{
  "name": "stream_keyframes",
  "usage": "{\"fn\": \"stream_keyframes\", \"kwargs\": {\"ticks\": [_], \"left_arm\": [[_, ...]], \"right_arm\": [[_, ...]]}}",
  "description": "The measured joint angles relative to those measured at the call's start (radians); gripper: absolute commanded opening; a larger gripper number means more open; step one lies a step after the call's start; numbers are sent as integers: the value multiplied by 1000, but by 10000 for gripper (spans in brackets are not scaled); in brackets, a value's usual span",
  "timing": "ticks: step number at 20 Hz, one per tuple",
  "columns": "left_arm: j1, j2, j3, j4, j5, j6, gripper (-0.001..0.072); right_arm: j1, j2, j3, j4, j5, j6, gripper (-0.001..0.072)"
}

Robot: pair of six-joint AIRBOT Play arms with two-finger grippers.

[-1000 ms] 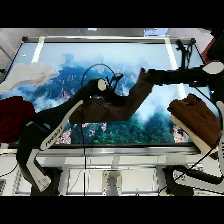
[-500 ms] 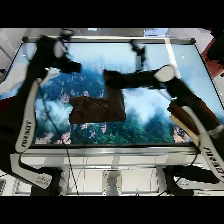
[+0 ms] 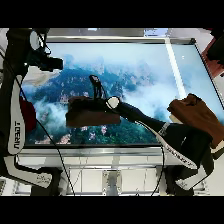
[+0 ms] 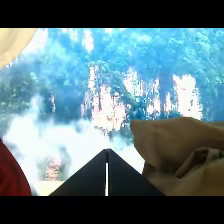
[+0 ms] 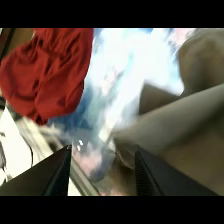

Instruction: Fold the shirts.

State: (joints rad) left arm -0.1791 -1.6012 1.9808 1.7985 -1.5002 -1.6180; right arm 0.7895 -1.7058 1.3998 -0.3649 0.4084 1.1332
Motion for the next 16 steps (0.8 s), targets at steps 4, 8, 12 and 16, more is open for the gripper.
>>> {"fn": "stream_keyframes", "kwargs": {"ticks": [4,8,12,16], "left_arm": [[3,1,0,-5,0,18,10],[3,1,0,-7,14,20,10],[3,1,0,-7,31,20,10],[3,1,0,-8,36,21,10]], "right_arm": [[-160,35,16,-101,143,23,442],[-395,61,18,-344,424,189,491],[-530,56,-16,-437,603,286,579],[-550,-3,-34,-435,683,304,584]]}}
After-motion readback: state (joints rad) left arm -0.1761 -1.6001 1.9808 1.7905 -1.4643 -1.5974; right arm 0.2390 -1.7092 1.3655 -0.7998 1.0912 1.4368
